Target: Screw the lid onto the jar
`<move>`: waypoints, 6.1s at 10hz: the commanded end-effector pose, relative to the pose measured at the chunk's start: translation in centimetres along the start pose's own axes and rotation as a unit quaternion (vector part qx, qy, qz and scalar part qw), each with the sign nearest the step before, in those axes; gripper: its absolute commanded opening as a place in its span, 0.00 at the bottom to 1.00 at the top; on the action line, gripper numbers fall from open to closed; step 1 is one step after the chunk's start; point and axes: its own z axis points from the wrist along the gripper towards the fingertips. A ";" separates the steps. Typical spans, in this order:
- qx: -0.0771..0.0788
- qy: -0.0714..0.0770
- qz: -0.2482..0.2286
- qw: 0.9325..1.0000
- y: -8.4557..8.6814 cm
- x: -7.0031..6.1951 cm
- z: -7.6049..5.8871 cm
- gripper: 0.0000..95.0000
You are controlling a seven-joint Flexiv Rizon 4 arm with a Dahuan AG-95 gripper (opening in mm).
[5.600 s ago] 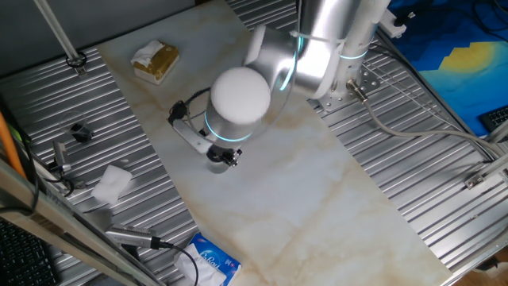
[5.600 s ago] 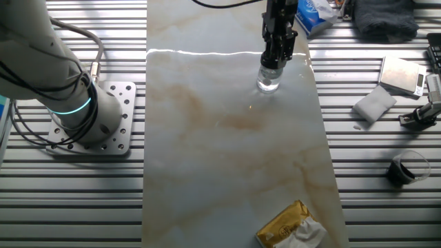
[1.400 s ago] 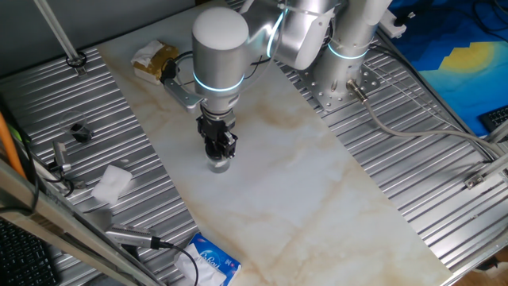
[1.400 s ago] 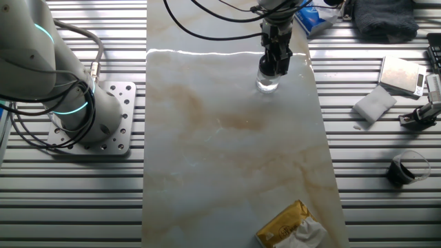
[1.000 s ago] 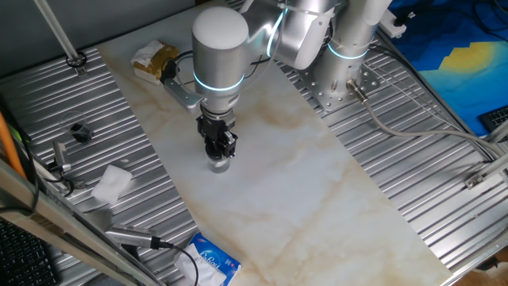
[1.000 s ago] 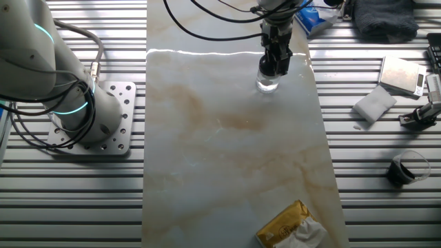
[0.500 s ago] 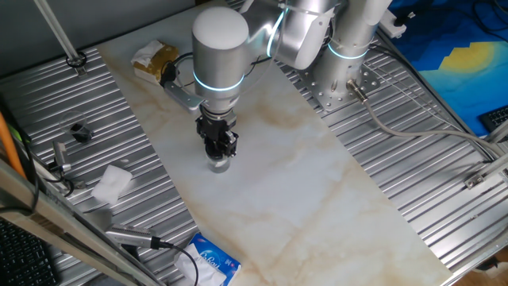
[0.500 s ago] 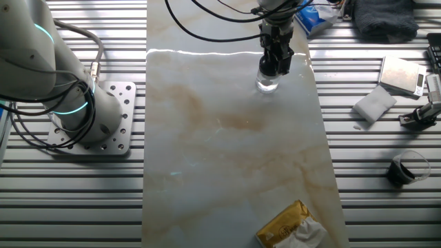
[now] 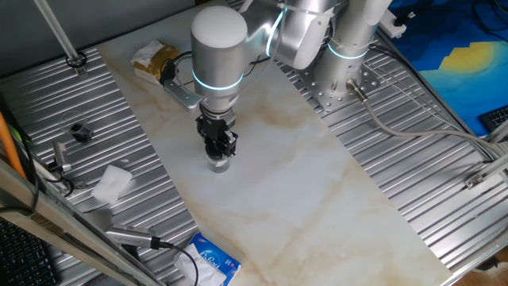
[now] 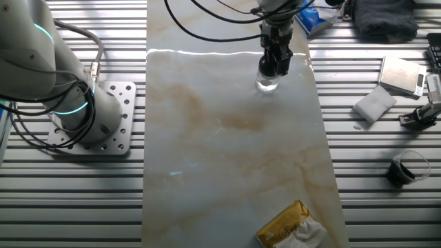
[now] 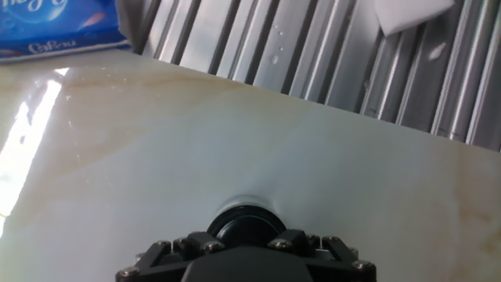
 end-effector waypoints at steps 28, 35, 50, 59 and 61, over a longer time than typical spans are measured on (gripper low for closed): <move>0.007 0.008 -0.255 0.967 -0.1 0.0 0.0 0.80; 0.018 0.002 -0.349 0.937 0.0 0.1 0.0 0.80; -0.002 0.004 -0.348 0.938 0.2 0.4 0.2 0.80; -0.012 0.006 -0.348 0.938 0.1 0.5 0.2 0.80; -0.012 0.005 -0.348 0.938 0.2 0.5 0.3 0.80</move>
